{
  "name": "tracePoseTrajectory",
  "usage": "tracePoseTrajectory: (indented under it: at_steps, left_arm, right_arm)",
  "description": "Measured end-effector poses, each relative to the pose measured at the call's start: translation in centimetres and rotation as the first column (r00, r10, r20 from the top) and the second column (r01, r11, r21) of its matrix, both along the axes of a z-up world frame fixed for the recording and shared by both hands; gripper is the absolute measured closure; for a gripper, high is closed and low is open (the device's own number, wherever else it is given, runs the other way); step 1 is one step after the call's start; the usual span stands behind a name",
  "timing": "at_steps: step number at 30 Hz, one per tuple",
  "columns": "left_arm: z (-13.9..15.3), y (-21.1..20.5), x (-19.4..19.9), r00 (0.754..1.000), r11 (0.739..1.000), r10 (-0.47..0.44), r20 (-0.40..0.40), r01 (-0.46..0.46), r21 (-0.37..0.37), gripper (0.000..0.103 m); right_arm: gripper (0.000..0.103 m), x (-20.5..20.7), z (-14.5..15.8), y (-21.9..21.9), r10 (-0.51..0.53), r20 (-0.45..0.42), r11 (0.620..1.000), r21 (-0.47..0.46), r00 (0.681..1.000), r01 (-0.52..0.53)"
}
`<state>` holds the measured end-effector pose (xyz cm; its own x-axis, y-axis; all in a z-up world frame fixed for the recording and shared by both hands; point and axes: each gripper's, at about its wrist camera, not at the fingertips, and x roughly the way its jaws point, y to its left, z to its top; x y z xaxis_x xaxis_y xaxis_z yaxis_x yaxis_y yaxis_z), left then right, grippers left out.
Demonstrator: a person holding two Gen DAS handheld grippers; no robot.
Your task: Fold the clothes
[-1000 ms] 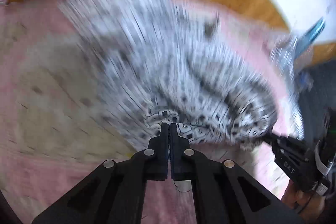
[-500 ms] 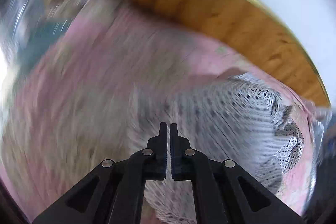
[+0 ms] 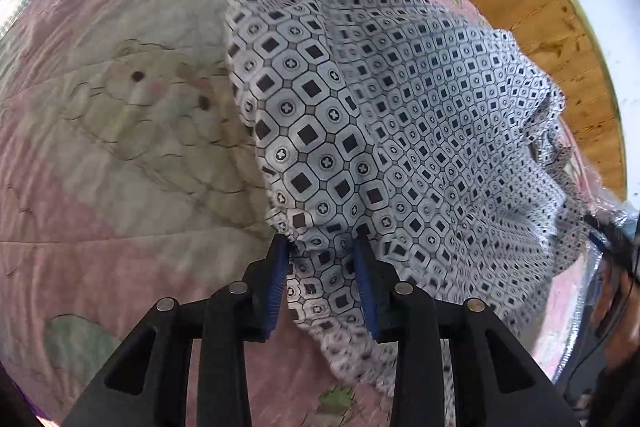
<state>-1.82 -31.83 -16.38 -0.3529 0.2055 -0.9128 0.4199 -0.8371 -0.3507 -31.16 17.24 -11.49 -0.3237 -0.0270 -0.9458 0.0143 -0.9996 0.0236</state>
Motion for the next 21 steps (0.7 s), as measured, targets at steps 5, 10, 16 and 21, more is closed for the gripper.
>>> tracePoseTrajectory:
  at_steps: [5, 10, 16, 21]
  left_arm:
    - [1.6, -1.8, -2.3, 0.998, 0.997, 0.017, -0.063, -0.021, -0.074, 0.098]
    - [8.0, -7.4, -5.1, 0.981, 0.978, 0.039, -0.189, -0.076, -0.193, 0.098]
    - [5.1, -9.7, -8.2, 0.999, 0.995, -0.039, -0.029, 0.036, -0.089, 0.092]
    - [6.7, -10.0, -1.8, 0.994, 0.997, 0.018, -0.104, -0.026, -0.071, 0.070]
  right_arm:
    - [0.097, 0.7, 0.0, 2.8, -0.086, 0.013, 0.993, -0.083, 0.996, 0.087]
    - [0.097, 12.9, 5.2, 3.2, -0.220, 0.006, 0.934, -0.286, 0.975, 0.213]
    - [0.078, 20.6, -0.7, -1.8, -0.108, 0.146, 0.967, -0.213, 0.983, 0.138]
    - [0.044, 18.1, 1.9, 0.6, -0.155, -0.006, 0.975, -0.162, 0.988, 0.152]
